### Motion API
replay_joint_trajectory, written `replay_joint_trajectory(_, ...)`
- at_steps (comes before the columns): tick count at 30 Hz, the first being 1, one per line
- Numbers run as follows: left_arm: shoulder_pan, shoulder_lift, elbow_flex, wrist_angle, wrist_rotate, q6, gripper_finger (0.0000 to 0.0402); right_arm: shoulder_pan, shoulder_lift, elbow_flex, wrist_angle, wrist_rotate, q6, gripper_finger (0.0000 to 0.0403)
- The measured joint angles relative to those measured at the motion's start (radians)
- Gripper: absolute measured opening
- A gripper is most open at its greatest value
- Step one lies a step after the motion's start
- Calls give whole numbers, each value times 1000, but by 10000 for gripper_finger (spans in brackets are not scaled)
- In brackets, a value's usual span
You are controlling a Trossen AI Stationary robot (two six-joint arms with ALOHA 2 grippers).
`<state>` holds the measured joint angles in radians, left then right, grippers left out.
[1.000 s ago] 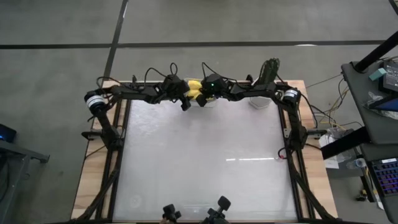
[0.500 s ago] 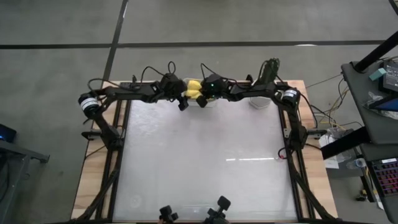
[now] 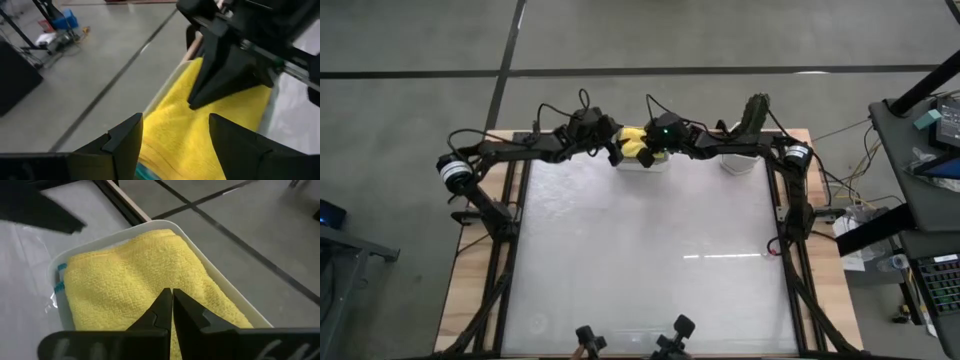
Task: Fold microfiber towels
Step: Put the yellow cloth into the bin
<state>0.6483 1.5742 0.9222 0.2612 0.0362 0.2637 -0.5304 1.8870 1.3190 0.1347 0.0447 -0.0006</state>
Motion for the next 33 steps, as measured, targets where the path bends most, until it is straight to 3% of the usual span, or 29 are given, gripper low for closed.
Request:
replay_joint_trajectory(8,21,25,1,104,-4,-3,212,-4,-1,28,5,9,24,9)
replay_joint_trajectory(15,24,153,1,195,-12,-50,212,-10,-2,15,13,68,55,9)
replay_joint_trajectory(21,25,233,5,195,-69,-94,212,-10,46,-17,58,98,94,9)
replay_joint_trajectory(27,24,236,7,131,-106,-102,212,-11,119,-18,92,98,120,9)
replay_joint_trajectory(33,24,223,8,113,-120,-102,212,-11,99,-19,85,96,124,9)
